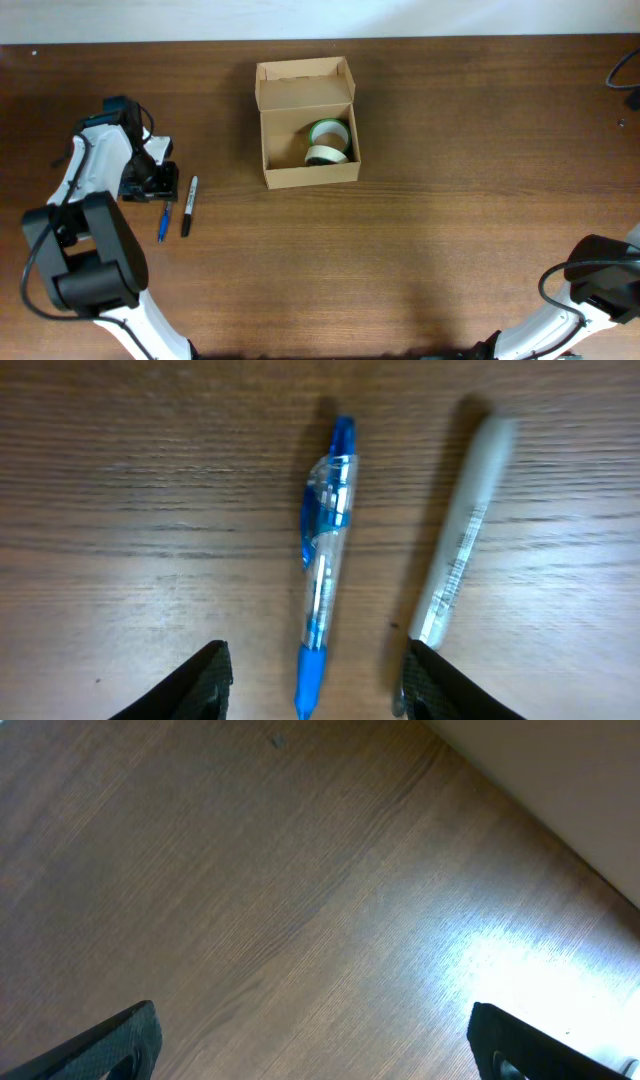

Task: Pack container
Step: 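Move the left gripper back over the blue pen and black marker, then grasp the blue pen with the left gripper and lift it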

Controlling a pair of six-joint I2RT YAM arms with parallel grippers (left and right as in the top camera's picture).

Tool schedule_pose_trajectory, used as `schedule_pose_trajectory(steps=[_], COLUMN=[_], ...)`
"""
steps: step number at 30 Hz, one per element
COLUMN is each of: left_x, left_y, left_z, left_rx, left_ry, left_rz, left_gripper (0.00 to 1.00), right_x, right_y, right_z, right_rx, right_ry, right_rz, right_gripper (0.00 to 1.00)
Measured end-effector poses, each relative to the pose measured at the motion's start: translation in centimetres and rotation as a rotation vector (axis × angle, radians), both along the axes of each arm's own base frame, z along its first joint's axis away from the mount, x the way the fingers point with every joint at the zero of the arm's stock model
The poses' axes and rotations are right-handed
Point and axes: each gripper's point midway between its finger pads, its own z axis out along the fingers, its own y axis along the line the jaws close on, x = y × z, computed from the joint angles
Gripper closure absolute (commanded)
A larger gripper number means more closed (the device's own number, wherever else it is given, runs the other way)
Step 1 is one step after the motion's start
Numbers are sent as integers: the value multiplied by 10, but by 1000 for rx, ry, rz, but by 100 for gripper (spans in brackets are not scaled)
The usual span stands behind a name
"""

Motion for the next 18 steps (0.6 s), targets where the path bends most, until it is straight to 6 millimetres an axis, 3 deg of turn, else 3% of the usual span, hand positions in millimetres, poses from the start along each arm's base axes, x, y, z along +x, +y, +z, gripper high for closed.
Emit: schedule_pose_trajectory(steps=[8, 14, 18], left_x=[-3, -6, -6], left_y=[3, 3, 4], left_z=[-24, -33, -33], left_rx=[11, 8, 11], left_ry=[56, 81, 83], left_rz=[-2, -5, -4], left_gripper=[49, 66, 89], right_x=[0, 0, 0], right_y=[0, 0, 0], right_z=[0, 0, 0], right_rx=[0, 0, 0], right_ry=[0, 0, 0], right_rz=[0, 0, 0], right_gripper=[1, 1, 1])
